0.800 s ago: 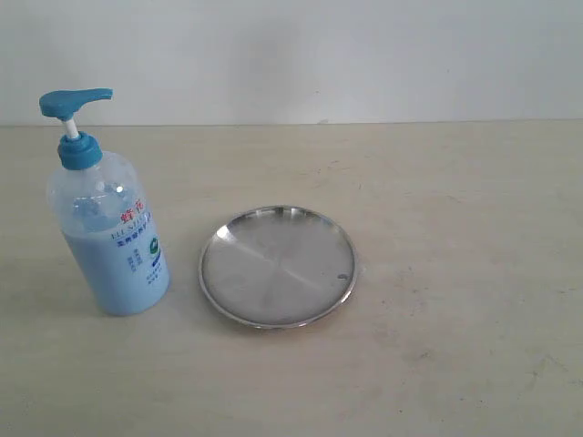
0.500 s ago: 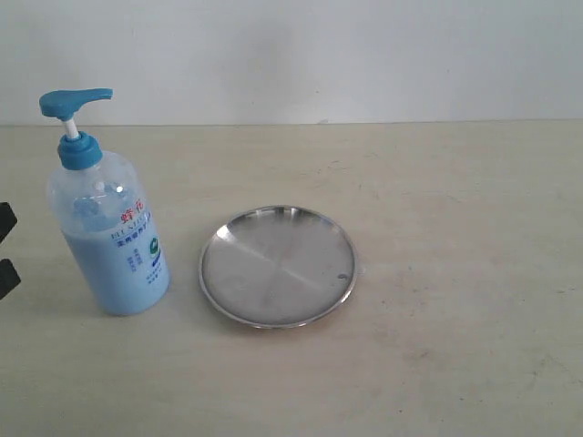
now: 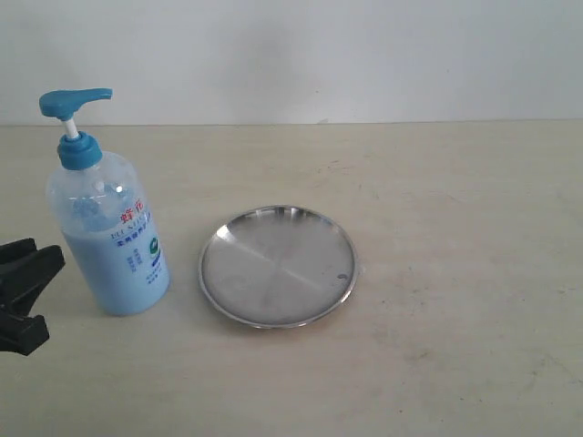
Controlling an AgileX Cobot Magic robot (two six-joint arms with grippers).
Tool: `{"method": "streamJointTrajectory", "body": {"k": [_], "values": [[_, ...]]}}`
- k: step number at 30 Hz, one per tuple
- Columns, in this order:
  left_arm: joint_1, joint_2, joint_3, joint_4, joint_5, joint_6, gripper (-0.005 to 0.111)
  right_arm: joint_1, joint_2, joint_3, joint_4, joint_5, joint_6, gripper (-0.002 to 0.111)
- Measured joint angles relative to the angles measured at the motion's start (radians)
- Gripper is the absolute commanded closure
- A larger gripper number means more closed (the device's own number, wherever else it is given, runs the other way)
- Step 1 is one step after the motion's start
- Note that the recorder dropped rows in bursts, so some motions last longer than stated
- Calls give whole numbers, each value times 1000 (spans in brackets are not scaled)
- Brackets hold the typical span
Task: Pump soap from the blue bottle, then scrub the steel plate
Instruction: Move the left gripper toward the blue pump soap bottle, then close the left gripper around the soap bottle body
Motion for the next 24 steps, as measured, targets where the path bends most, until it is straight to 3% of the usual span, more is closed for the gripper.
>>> {"method": "streamJointTrajectory", "body": {"k": [3, 12, 17, 24], "values": [[0, 3, 0, 13, -9, 6, 20, 0, 0, 0, 0, 0, 0, 107], [-1, 81, -76, -25, -9, -3, 23, 0, 0, 0, 0, 0, 0, 107], [-1, 208, -191, 101, -11, -5, 23, 0, 0, 0, 0, 0, 0, 107], [-1, 328, -233, 186, -25, -27, 23, 0, 0, 0, 0, 0, 0, 107]]}}
